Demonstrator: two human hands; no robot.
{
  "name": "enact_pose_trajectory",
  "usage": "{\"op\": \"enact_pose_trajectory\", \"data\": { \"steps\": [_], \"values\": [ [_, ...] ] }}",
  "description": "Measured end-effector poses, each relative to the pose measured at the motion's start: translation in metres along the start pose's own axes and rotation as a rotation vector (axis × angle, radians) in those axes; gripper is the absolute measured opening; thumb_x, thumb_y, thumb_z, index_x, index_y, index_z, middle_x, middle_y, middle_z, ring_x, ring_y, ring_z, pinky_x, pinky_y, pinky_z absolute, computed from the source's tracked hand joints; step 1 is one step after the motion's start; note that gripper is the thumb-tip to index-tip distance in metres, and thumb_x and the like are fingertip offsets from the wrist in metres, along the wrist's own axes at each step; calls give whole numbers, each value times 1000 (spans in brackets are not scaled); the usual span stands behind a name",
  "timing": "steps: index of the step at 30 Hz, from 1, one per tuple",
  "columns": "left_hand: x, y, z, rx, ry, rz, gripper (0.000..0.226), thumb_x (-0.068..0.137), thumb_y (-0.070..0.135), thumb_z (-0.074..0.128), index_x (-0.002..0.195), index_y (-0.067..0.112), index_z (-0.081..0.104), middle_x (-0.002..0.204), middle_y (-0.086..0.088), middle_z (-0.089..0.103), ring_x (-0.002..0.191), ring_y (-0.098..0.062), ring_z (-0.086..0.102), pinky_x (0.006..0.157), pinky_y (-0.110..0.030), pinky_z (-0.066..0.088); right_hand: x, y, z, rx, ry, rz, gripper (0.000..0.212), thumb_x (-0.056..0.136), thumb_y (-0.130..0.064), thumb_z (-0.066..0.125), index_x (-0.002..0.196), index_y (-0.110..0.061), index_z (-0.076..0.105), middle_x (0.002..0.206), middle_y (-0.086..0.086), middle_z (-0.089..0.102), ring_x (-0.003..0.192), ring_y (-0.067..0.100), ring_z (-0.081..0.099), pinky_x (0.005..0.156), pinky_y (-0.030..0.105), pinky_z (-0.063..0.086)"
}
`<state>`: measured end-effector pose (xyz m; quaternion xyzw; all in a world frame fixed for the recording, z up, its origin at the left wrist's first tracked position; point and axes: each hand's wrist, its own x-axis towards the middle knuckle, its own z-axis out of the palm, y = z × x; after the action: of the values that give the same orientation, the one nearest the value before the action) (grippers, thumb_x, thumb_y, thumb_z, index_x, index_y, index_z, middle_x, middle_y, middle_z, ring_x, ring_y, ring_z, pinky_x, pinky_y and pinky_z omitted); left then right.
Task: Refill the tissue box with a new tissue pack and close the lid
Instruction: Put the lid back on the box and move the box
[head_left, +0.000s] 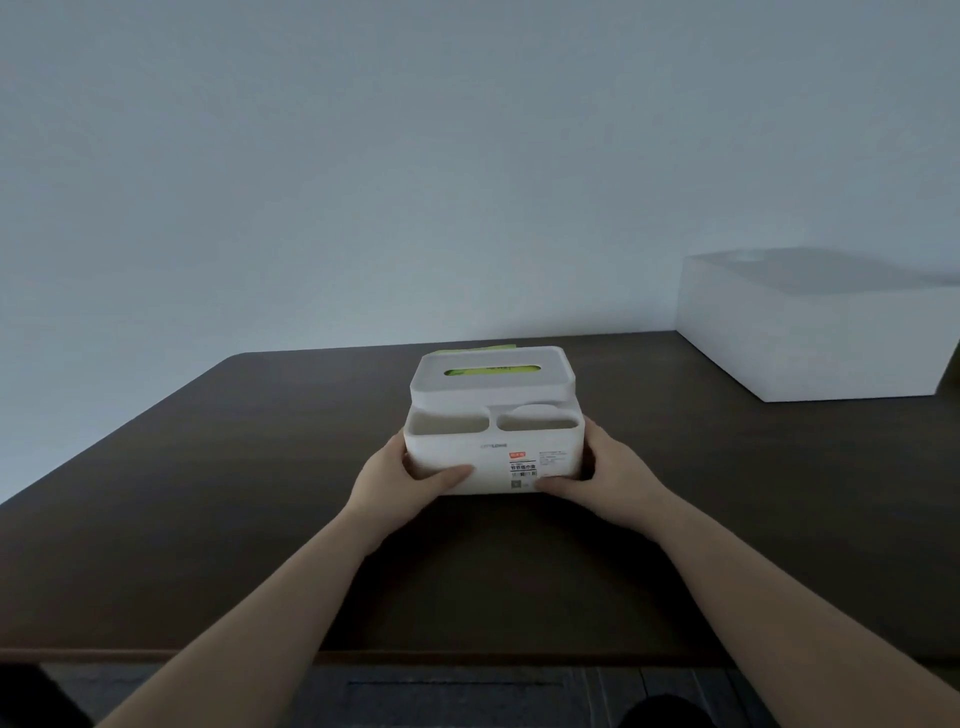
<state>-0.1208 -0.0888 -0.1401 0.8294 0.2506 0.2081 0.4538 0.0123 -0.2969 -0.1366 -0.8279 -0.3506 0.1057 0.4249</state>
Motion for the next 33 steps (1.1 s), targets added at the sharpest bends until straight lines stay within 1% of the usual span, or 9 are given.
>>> {"op": "enact_pose_trajectory", "data": {
  "steps": [4,7,9,12,15,19,23,28,33],
  "values": [
    [-3,3,3,49,4,55,63,68,35,83,124,27,56,97,22,61,94,-2,59,83,-21,46,-1,9,-1,14,56,2,77,75,-32,78,140,-30,39,127,-13,59,118,9,55,93,26,44],
    [-2,10,14,124,-46,124,66,71,30,81,130,28,53,105,22,59,108,-9,58,96,-29,48,-3,19,-14,63,100,31,69,76,-25,78,136,-26,43,124,-10,61,114,9,56,93,26,45],
    [5,16,27,123,-74,143,69,72,29,80,134,29,50,107,21,57,108,-6,56,99,-28,46,-2,28,-25,72,117,41,67,77,-21,78,135,-24,44,115,-12,59,109,8,55,89,23,43],
    [21,28,48,109,-108,187,68,74,27,79,135,28,49,105,22,56,107,-4,55,95,-22,44,4,38,-42,89,158,68,66,78,-17,77,135,-22,45,111,-14,56,106,6,53,87,22,41],
    [45,41,70,83,-149,205,68,75,25,79,136,25,49,109,17,58,108,-4,55,91,-19,42,19,49,-61,85,180,122,67,78,-17,77,135,-20,43,116,-9,57,105,6,51,89,25,42],
    [79,51,100,48,-171,216,69,73,24,80,135,24,50,112,14,61,114,-10,59,92,-22,44,45,68,-83,43,224,169,70,75,-18,79,135,-17,43,133,2,59,120,17,56,100,35,47],
    [105,58,123,54,-149,239,66,75,25,79,135,24,50,109,15,57,104,-2,53,88,-18,40,66,86,-97,38,262,176,71,77,-17,78,137,-18,41,135,3,58,125,20,54,104,39,46],
    [144,66,155,51,-137,251,63,76,24,78,133,24,50,111,13,59,110,-7,55,93,-23,43,98,109,-108,17,360,182,65,80,-15,75,134,-13,40,133,7,58,123,24,55,102,39,46],
    [189,78,195,57,-65,257,67,73,30,77,134,24,49,126,0,65,119,-21,60,100,-39,49,140,128,-118,-68,497,225,67,85,-14,67,142,-7,32,138,14,53,127,31,50,102,40,44]
  ]
}}
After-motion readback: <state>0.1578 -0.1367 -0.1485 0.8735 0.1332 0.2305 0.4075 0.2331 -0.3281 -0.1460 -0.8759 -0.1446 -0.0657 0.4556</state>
